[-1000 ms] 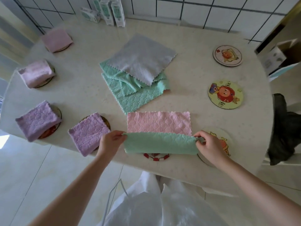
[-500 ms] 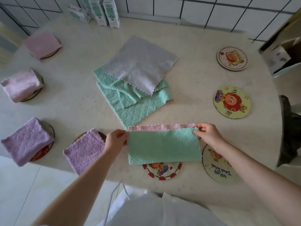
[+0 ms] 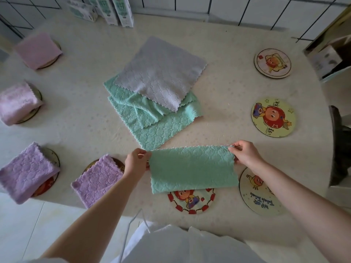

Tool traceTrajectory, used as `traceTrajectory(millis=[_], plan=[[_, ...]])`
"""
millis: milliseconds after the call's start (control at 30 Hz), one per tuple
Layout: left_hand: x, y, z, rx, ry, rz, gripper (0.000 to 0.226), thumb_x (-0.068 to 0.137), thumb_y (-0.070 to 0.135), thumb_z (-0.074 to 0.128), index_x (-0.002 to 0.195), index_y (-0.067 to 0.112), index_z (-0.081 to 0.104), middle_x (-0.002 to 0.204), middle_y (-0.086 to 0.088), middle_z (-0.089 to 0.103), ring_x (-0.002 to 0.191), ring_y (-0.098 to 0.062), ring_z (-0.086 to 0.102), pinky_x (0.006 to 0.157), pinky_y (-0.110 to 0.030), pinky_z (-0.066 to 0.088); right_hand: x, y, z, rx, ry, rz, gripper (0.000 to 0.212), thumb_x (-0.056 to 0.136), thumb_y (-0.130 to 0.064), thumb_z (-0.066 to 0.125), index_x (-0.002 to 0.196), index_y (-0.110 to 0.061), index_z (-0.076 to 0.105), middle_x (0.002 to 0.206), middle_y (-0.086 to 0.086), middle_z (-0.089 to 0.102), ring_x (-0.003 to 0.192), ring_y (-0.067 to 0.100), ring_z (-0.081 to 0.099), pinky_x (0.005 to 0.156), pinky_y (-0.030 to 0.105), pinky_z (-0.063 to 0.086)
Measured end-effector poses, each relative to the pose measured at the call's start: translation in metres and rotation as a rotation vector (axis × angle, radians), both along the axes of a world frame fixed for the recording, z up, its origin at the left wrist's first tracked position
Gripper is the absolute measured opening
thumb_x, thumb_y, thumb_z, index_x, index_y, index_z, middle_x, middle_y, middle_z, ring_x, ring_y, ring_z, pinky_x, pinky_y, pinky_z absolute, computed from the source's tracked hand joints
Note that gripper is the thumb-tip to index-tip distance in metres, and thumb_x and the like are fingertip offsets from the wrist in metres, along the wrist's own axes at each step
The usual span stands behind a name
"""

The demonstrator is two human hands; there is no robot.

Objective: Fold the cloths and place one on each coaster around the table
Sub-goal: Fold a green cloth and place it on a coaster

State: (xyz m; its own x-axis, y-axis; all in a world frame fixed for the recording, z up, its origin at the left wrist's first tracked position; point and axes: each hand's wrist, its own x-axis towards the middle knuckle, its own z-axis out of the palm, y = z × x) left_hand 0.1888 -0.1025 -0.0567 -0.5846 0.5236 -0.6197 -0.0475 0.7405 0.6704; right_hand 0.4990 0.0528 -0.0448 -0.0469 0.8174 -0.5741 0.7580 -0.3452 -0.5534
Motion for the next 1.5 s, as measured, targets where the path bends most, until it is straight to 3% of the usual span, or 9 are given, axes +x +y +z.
traceTrajectory(millis=[200, 333, 467, 600, 700, 900, 1000, 1167, 1500], plan=[[0.001, 0.003, -0.002, -0.052, 0.103, -0.04, 0.015, 0.09, 0.021, 0.063, 0.096, 0.007, 0.062, 0.087, -0.013, 0.068, 0.064, -0.026, 0.066, 0.066, -0.042, 0.06, -0.006, 0.002, 0.001, 0.064, -0.102, 0.09, 0.019, 0.089, -0.027, 0.061, 0.094, -0.008, 0.06, 0.081, 0.004, 0.061, 0.072, 0.021, 0.056, 0.062, 0.028, 0.043], [0.005, 0.002, 0.004, -0.061, 0.188, -0.057, 0.015, 0.09, 0.021, 0.062, 0.096, 0.008, 0.061, 0.087, -0.012, 0.069, 0.064, -0.024, 0.068, 0.062, -0.039, 0.06, -0.006, 0.003, 0.003, 0.103, -0.149, 0.124, 0.021, 0.088, -0.028, 0.063, 0.091, -0.008, 0.059, 0.084, 0.006, 0.063, 0.074, 0.02, 0.056, 0.064, 0.026, 0.039], [0.014, -0.013, 0.018, -0.033, 0.563, -0.274, 0.017, 0.091, 0.013, 0.056, 0.107, 0.008, 0.055, 0.091, -0.002, 0.062, 0.074, -0.018, 0.06, 0.061, -0.029, 0.05, 0.001, -0.008, 0.016, 0.346, -0.184, 0.252, 0.016, 0.091, -0.02, 0.057, 0.097, -0.006, 0.055, 0.085, 0.009, 0.066, 0.063, 0.016, 0.056, 0.057, 0.025, 0.044], [0.051, -0.04, 0.022, 0.272, 0.757, -0.646, 0.022, 0.089, 0.009, 0.054, 0.111, 0.008, 0.057, 0.105, 0.0, 0.06, 0.095, -0.008, 0.054, 0.085, -0.019, 0.047, -0.001, -0.054, 0.032, 0.539, -0.171, 0.541, 0.026, 0.091, -0.013, 0.053, 0.116, -0.005, 0.053, 0.107, 0.008, 0.061, 0.093, 0.015, 0.059, 0.083, 0.023, 0.05], [0.087, -0.057, 0.016, 0.409, 0.744, -0.899, 0.03, 0.09, 0.013, 0.05, 0.119, 0.011, 0.057, 0.118, 0.001, 0.059, 0.111, -0.011, 0.054, 0.096, -0.028, 0.049, -0.006, -0.098, 0.034, 0.599, -0.122, 0.765, 0.04, 0.086, -0.005, 0.058, 0.125, -0.005, 0.05, 0.116, 0.009, 0.06, 0.105, 0.018, 0.06, 0.094, 0.019, 0.041], [0.122, -0.077, 0.003, 0.283, 0.899, -1.214, 0.057, 0.086, 0.032, 0.038, 0.138, 0.013, 0.046, 0.147, -0.004, 0.042, 0.138, -0.024, 0.035, 0.113, -0.046, 0.029, -0.003, -0.149, 0.005, 0.654, -0.199, 1.024, 0.071, 0.074, 0.011, 0.056, 0.141, -0.005, 0.038, 0.145, 0.009, 0.042, 0.136, 0.024, 0.037, 0.112, 0.039, 0.031], [0.119, -0.092, -0.004, 0.214, 0.921, -1.243, 0.063, 0.084, 0.032, 0.043, 0.144, 0.013, 0.038, 0.152, -0.004, 0.034, 0.141, -0.024, 0.027, 0.113, -0.044, 0.02, 0.009, -0.152, -0.003, 0.665, -0.288, 1.076, 0.076, 0.07, 0.012, 0.059, 0.141, -0.005, 0.037, 0.147, 0.011, 0.04, 0.136, 0.026, 0.036, 0.111, 0.041, 0.03], [0.1, -0.118, -0.011, 0.182, 0.889, -1.188, 0.067, 0.087, 0.026, 0.046, 0.149, 0.013, 0.024, 0.157, -0.003, 0.022, 0.145, -0.021, 0.017, 0.113, -0.042, 0.017, 0.041, -0.147, -0.002, 0.676, -0.385, 1.074, 0.079, 0.066, 0.019, 0.042, 0.141, -0.007, 0.039, 0.145, 0.009, 0.042, 0.133, 0.026, 0.041, 0.109, 0.041, 0.03], [0.072, -0.143, -0.01, 0.072, 0.897, -1.056, 0.074, 0.084, 0.023, 0.063, 0.148, 0.014, 0.029, 0.156, 0.002, 0.024, 0.144, -0.018, 0.02, 0.115, -0.043, 0.014, 0.063, -0.128, 0.006, 0.662, -0.407, 1.121, 0.069, 0.057, 0.012, 0.074, 0.122, -0.001, 0.058, 0.121, 0.012, 0.058, 0.11, 0.03, 0.057, 0.094, 0.04, 0.051]])
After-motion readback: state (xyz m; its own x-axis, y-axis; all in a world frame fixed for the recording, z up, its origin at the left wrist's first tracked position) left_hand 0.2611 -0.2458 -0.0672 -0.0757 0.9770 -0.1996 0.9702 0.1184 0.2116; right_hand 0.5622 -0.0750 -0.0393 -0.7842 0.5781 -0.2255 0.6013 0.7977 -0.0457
